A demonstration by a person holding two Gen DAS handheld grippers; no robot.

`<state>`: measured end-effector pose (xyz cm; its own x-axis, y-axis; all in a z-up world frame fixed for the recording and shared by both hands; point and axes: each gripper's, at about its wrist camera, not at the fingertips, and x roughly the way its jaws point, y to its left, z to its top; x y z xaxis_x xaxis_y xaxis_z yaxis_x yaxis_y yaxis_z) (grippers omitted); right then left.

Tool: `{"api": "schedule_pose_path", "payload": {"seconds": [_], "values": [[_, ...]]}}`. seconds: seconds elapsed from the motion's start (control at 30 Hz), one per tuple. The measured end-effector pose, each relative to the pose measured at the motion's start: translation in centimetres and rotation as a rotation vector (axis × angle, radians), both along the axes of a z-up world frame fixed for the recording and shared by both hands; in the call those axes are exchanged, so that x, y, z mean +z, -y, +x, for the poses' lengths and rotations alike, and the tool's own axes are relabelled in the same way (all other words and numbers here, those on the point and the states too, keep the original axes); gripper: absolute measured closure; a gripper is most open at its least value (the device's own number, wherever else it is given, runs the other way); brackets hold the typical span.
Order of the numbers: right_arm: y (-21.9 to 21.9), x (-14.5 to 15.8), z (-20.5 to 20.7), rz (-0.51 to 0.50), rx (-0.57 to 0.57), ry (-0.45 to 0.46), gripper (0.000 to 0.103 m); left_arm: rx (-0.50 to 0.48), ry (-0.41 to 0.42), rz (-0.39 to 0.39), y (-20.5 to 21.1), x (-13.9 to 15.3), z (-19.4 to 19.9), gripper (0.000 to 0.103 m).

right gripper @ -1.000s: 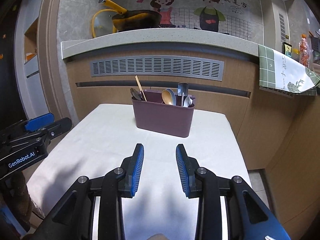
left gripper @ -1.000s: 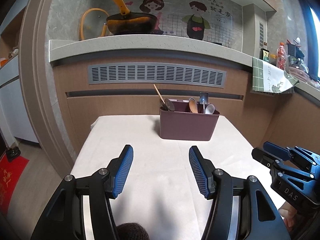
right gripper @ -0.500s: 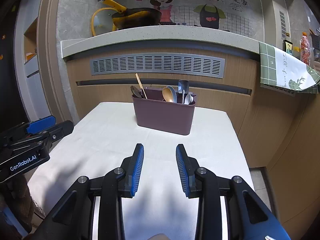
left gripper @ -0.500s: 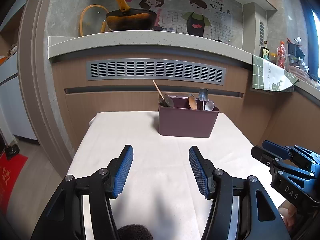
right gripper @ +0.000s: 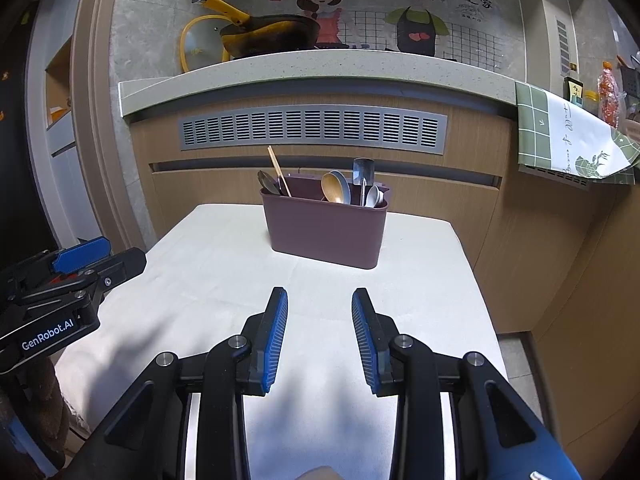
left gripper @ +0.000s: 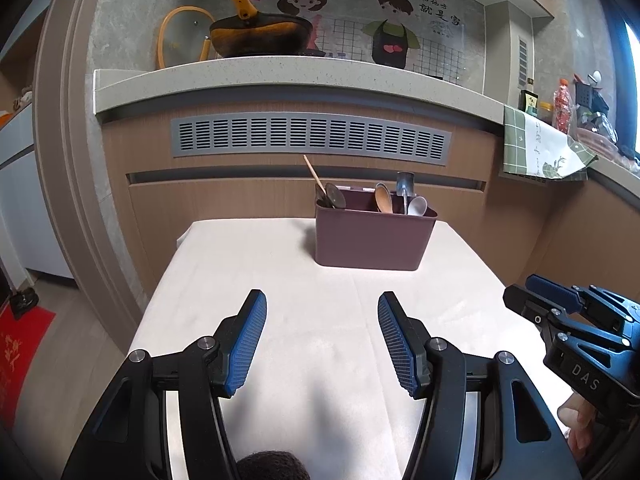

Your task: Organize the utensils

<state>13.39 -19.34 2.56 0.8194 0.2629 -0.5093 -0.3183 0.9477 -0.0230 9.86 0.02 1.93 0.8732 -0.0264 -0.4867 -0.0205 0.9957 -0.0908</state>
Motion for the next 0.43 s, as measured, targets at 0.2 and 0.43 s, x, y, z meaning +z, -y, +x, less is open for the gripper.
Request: {"api": "schedule_pose_path", "payload": {"seconds": [0.2,0.43], "values": [[0.23,0.24,0.00,-0.003,-0.009,0.010,0.071,-0.015,-0.018,0.001,0.17,-0.46,0.17,0.044],[0.11,0.21,0.08,-0.006,-0.009,0.004,0.071,-0.008,-0.031,-0.014,-0.30,-0.93,0.11,0.044]]}}
